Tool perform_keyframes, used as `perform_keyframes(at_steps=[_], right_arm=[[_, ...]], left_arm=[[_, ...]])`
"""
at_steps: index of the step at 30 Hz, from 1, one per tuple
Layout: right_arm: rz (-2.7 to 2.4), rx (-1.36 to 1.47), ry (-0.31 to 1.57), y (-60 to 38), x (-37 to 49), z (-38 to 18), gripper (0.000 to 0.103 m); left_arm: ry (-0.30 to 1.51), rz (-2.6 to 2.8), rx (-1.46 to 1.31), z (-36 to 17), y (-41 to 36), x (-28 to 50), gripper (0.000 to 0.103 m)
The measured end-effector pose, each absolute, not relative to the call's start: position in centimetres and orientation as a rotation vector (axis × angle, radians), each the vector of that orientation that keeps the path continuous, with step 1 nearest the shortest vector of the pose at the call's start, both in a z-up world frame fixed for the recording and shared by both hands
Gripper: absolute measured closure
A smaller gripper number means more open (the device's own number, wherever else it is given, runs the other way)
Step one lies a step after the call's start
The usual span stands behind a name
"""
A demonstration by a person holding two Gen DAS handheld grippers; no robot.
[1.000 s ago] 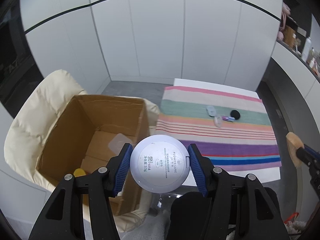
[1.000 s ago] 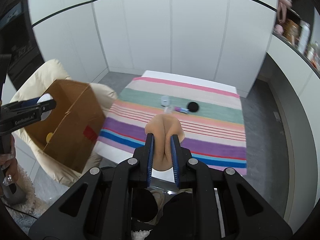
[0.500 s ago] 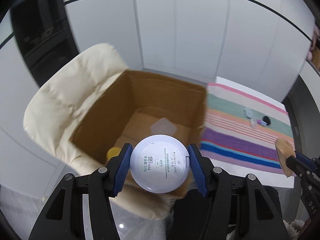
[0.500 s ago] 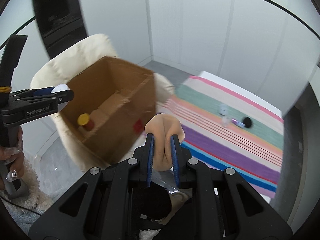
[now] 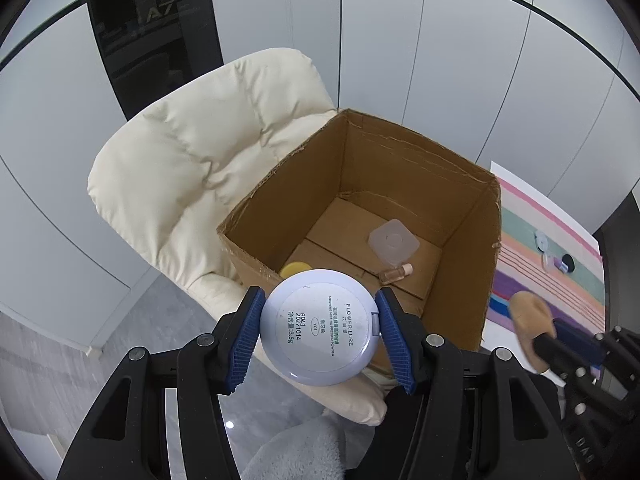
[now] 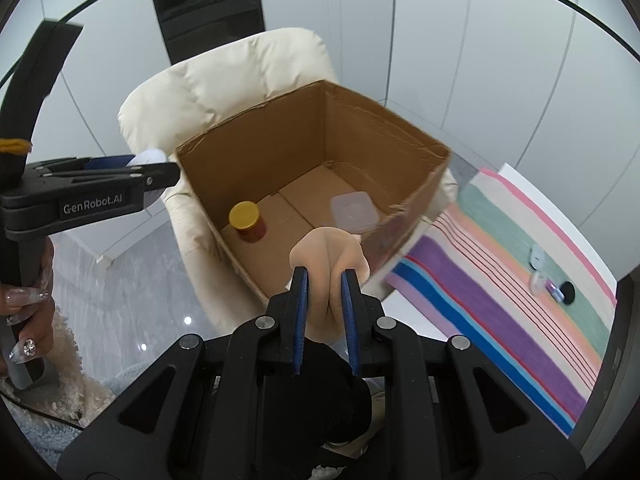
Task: Organize objects
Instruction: 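Carry the compact with the left tool while the right tool carries the sponge over the box, then open both tools to drop the compact and sponge into the box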
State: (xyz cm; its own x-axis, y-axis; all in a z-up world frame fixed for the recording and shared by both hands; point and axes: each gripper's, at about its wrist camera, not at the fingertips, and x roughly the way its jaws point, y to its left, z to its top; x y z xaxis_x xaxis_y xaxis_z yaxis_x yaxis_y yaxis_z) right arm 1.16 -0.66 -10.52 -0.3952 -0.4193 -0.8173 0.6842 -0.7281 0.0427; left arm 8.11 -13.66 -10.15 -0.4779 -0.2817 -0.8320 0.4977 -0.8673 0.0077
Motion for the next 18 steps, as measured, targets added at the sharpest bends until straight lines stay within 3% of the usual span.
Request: perform_keyframes(at_steps=[18], right_arm=[[-2.055, 1.196, 0.5, -8.3, -6.6, -15.6, 0.086]], left_arm=[[0.187, -2.305, 1.351, -14.3, -17.2, -1.1, 0.045]])
